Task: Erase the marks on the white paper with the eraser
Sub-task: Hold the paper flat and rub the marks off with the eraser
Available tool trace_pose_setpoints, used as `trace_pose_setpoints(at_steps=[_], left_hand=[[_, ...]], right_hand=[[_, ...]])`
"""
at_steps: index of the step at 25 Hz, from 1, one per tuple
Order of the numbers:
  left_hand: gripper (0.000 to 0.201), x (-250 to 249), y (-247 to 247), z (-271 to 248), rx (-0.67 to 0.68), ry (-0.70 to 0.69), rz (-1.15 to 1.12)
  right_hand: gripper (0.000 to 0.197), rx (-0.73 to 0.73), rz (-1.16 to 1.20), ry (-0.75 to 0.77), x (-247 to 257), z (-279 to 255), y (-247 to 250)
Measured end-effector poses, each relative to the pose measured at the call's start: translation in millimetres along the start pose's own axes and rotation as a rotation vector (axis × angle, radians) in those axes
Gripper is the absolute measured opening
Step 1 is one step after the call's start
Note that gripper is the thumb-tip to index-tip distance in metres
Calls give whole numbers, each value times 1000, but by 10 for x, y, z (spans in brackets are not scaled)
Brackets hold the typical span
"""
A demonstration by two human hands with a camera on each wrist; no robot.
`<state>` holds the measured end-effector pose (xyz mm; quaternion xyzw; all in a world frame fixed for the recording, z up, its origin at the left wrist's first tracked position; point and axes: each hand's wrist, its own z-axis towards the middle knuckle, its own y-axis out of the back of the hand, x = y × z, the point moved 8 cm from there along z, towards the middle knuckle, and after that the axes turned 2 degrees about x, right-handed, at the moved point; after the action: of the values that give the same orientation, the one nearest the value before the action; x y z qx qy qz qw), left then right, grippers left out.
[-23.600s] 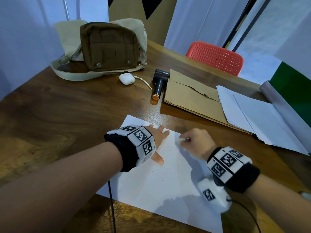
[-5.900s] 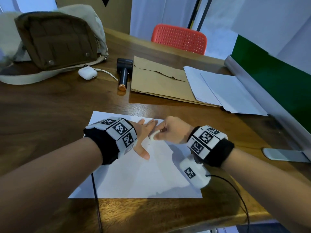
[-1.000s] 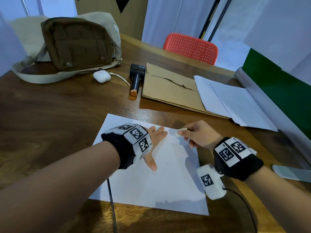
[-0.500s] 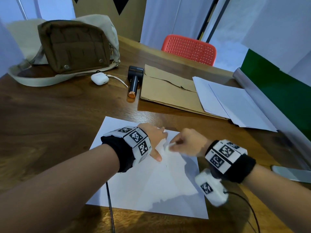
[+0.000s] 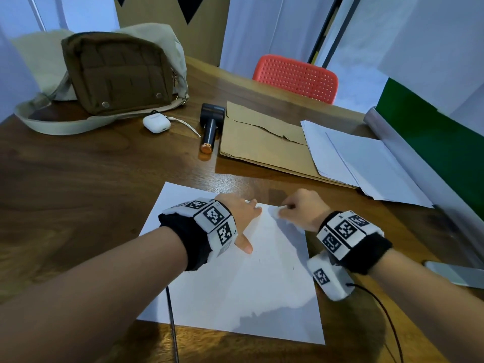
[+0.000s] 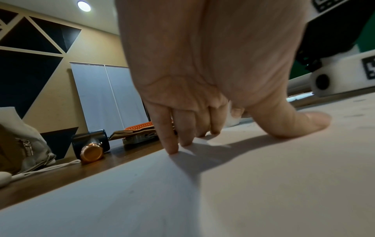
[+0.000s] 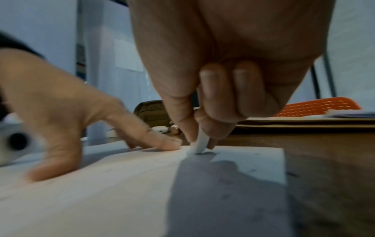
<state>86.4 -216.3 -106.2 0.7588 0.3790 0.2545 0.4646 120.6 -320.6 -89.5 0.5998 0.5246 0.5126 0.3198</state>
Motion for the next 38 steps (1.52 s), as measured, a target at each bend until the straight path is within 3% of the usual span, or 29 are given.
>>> trace_pose_setpoints(at_steps=[2, 5, 6, 10, 15, 18, 20, 24, 26, 29, 34, 38], left_hand=[[88, -9, -2, 1, 0, -5, 0], [83, -1, -7, 16, -6, -19, -23], [81, 2, -12, 26, -6, -20, -23], [91, 8, -32, 34, 11, 3, 9], [82, -2, -28, 43, 9, -25, -16], [85, 2, -26, 32, 3, -20, -8], [88, -4, -27, 19, 4, -11, -5], [82, -11, -7, -4, 6, -25, -22], [80, -9, 1, -2, 3, -20, -20], [87, -11, -13, -4, 5, -4, 7], [82, -46, 10, -3, -1, -37, 19], [84, -44, 18, -17, -6, -29, 19]], right_hand=[[31, 26, -19, 51, 126, -100, -66], [46, 163, -98, 200, 459, -373, -283], [43, 169, -106, 178, 393, -342, -291], [29, -25, -14, -21, -28, -34, -28], [46, 150, -100, 203, 475, -357, -264], [28, 25, -54, 27, 139, -57, -90], [27, -56, -38, -45, 53, -5, -19], [33, 118, -94, 199, 509, -306, -263], [30, 132, -106, 140, 359, -225, -227], [27, -23, -53, -47, -32, 10, -21], [48, 94, -157, 213, 415, -355, -292], [29, 9, -80, 23, -16, -75, -99]])
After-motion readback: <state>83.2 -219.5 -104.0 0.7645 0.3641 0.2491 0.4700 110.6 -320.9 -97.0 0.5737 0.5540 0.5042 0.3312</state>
